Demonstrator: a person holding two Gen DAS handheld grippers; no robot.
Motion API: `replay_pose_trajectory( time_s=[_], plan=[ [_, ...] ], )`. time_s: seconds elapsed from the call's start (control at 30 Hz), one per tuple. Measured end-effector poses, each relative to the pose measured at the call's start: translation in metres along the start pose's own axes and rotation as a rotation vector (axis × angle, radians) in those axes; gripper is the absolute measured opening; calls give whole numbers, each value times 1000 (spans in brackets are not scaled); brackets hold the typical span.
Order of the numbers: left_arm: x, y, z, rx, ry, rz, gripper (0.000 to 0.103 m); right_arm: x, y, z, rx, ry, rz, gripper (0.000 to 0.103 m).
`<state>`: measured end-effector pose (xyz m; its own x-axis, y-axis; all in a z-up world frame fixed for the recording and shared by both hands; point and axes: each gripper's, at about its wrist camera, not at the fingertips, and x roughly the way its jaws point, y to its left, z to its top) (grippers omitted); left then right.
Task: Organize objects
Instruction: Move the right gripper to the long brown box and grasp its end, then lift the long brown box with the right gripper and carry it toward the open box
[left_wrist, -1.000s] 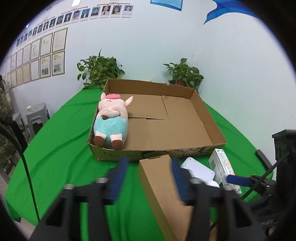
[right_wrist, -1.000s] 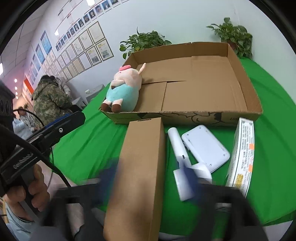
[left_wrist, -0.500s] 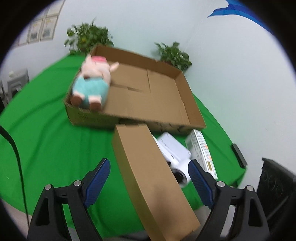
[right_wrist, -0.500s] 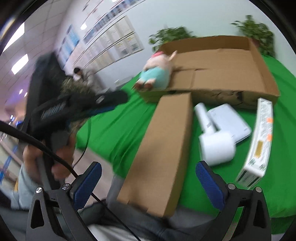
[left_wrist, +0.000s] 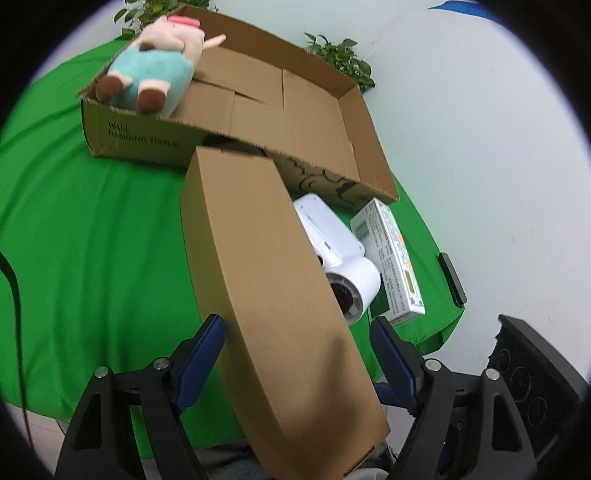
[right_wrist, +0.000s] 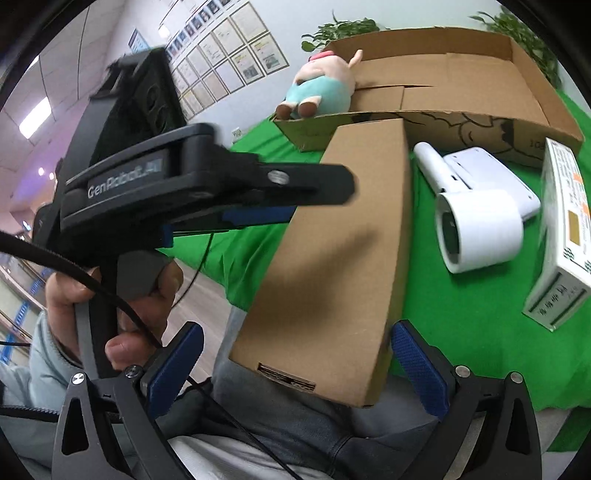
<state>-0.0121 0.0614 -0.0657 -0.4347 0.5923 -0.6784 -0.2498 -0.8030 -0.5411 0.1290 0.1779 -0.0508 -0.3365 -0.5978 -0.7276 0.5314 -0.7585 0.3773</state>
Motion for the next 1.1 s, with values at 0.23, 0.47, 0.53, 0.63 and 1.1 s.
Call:
replay_pose_trajectory(
  time_s=[0.23, 0.47, 0.53, 0.63, 1.1],
  plan=[
    [5, 13, -6, -8, 38, 25, 65, 8, 10, 2, -56, -12, -82, 94],
    [-2, 13, -8, 11, 16, 4, 54, 5, 12, 5, -68, -31, -129, 93],
    [-6, 14, -8, 10, 9, -11, 53, 5, 14, 9, -73, -32, -136, 93],
    [-8, 16, -6, 3, 1, -34, 53, 1, 17, 14, -79, -40, -142, 93],
    [-17, 49, -9, -84, -32, -130, 38, -7, 34, 23, -118, -35, -149, 70]
  ],
)
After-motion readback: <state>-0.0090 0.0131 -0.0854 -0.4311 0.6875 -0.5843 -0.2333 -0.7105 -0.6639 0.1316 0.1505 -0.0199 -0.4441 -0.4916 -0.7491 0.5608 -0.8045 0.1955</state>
